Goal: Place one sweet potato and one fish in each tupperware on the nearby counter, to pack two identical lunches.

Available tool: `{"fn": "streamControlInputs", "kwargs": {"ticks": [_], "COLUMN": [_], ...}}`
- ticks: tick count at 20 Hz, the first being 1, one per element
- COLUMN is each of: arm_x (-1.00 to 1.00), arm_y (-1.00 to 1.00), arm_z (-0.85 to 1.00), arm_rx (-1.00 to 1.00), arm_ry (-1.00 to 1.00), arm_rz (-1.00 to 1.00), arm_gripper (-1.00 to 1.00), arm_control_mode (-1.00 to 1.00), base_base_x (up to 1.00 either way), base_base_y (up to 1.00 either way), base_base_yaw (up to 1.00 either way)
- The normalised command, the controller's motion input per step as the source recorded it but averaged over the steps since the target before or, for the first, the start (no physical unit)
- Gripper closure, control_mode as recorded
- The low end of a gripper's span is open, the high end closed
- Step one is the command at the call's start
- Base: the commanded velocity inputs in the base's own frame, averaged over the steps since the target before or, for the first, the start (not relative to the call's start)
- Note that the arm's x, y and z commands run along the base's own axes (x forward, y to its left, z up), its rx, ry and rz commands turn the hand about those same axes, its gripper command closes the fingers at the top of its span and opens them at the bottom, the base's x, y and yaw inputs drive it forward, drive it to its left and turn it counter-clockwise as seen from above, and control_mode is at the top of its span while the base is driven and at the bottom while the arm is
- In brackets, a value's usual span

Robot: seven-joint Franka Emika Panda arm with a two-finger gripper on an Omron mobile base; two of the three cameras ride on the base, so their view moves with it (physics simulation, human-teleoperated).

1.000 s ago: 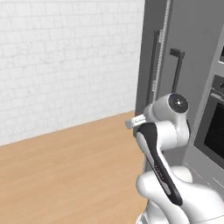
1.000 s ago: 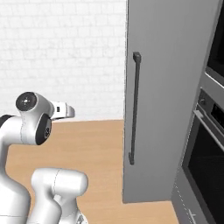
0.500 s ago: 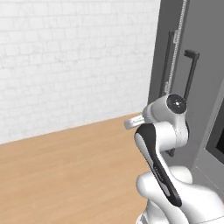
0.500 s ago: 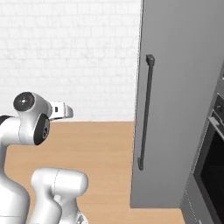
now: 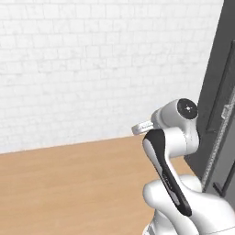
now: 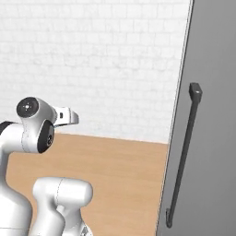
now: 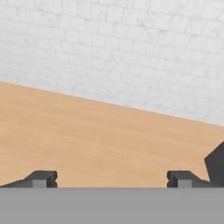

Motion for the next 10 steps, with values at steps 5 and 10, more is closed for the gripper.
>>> {"fn": "streamControlInputs", "kwargs": {"ticks": [5,10], "arm_x": [0.0,0.0], "arm_y": [0.0,0.0], "arm_z": [0.0,0.0], "arm_rx": [0.0,0.0], "arm_ry": [0.0,0.0], "arm_rz": [0.0,0.0], "arm_gripper": [-1.0,-1.0], "arm_control_mode": [1.0,1.0], "base_base_x": [1.0,0.95], "base_base_y": [0.2,-0.08], "base_base_yaw": [0.24,-0.01]}}
